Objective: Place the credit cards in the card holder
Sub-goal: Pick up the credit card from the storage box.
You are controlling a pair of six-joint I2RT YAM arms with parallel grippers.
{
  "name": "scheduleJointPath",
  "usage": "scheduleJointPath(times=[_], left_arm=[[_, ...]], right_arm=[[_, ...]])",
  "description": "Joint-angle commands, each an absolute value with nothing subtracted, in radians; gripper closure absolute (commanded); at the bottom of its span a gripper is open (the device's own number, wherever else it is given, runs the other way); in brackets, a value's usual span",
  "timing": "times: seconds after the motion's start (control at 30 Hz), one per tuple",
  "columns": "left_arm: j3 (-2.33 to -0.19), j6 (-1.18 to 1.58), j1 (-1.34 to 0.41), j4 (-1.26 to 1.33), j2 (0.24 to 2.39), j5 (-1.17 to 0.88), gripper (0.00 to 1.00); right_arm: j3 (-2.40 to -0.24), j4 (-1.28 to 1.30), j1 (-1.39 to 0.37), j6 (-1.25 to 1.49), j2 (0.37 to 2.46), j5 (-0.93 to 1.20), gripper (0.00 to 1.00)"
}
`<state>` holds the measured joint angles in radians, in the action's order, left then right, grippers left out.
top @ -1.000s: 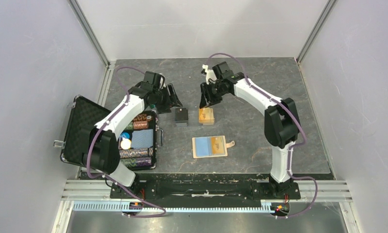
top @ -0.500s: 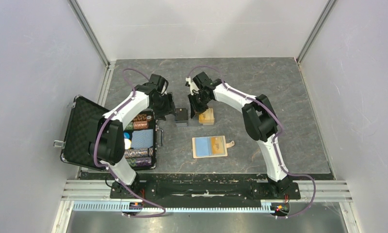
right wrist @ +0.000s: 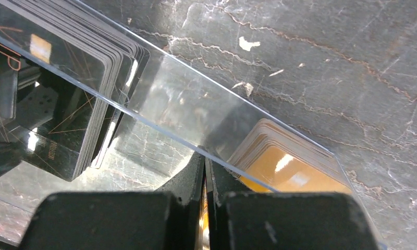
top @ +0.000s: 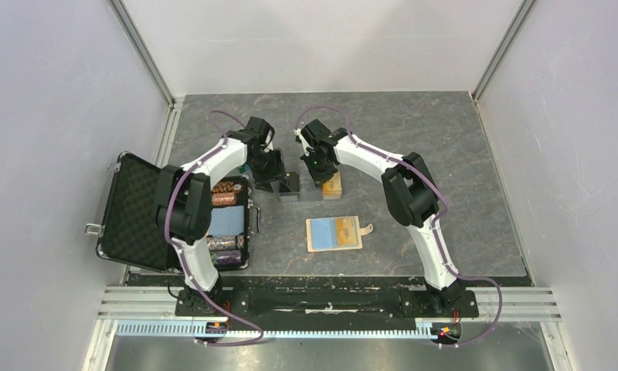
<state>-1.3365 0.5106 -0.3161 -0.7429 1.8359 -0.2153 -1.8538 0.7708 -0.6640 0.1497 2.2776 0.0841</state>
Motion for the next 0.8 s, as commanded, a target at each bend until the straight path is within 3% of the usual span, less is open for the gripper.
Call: scheduleJointPath(times=[0.0,0.3,0.43,0.63,0.77], left_arm=[[-1.390,0.490,-0.330,-0.713,1.886,-0.287,0.39],[-1.377,0.538,-0.382,-0.664,1.875,-0.321,0.43],[-1.335,0.571,-0.398,-0.617,1.855,-0.347,0.44],[-1.256,0.642,-0.405,-0.504,1.831,-0.409,0.52],[-1.250,0.642,-0.404,-0.505,1.811,-0.390,0.54]], right_arm=[[-1.836,0.803,-0.656,0.117,2.219,-0.002,0.99],[-1.835,0.790,-0.634,0.122,2.177,0.139,0.90],[-1.823,0.748,-0.597,0.149,2.129,0.235,0.67],[-1.745,0.636,-0.547,0.217,2.062,0.405,0.46],[-1.708,0.595,-0.549,0.248,2.067,0.476,0.39]])
